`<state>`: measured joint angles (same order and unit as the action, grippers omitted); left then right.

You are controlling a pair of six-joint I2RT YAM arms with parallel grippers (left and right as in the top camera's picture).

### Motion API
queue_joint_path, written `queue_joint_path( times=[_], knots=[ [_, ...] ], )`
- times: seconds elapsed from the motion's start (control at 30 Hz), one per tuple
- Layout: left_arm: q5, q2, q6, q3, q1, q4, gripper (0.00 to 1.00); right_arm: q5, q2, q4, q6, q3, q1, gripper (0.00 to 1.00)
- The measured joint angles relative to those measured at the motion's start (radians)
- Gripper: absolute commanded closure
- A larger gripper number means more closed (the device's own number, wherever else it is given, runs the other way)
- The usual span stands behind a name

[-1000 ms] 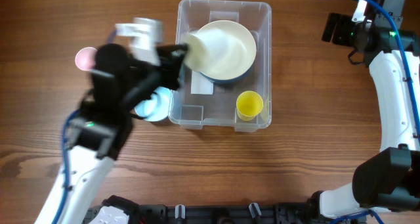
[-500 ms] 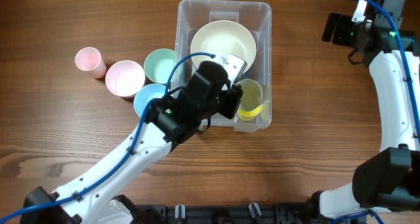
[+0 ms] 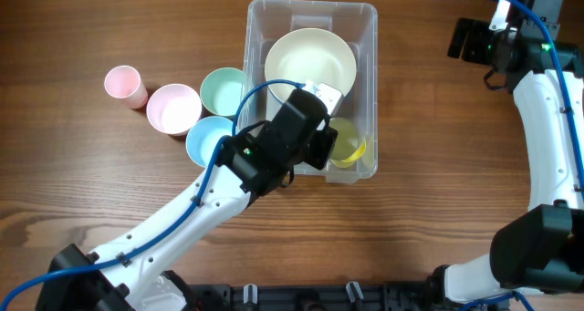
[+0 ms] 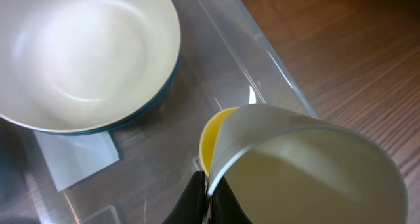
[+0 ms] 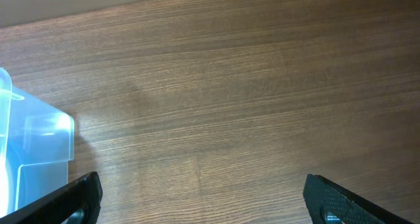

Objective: Pack container
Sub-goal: 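Lower the cream cup into the yellow cup and release, then move the left gripper to the pink cup and grasp its rim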

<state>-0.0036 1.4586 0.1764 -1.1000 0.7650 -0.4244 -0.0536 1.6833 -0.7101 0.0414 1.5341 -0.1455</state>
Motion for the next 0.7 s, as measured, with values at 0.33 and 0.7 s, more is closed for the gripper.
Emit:
queue_joint_path(
  times=[0.33, 0.7],
  knots=[
    [-0.016, 0.003, -0.013, 0.0, 0.025, -0.002, 0.56, 0.0, 0.0, 0.0, 0.0, 0.0, 0.0, 0.0],
    [-0.189, -0.037, -0.006, 0.0, -0.033, -0.003, 0.6, 0.0, 0.0, 0.0, 0.0, 0.0, 0.0, 0.0]
  ],
)
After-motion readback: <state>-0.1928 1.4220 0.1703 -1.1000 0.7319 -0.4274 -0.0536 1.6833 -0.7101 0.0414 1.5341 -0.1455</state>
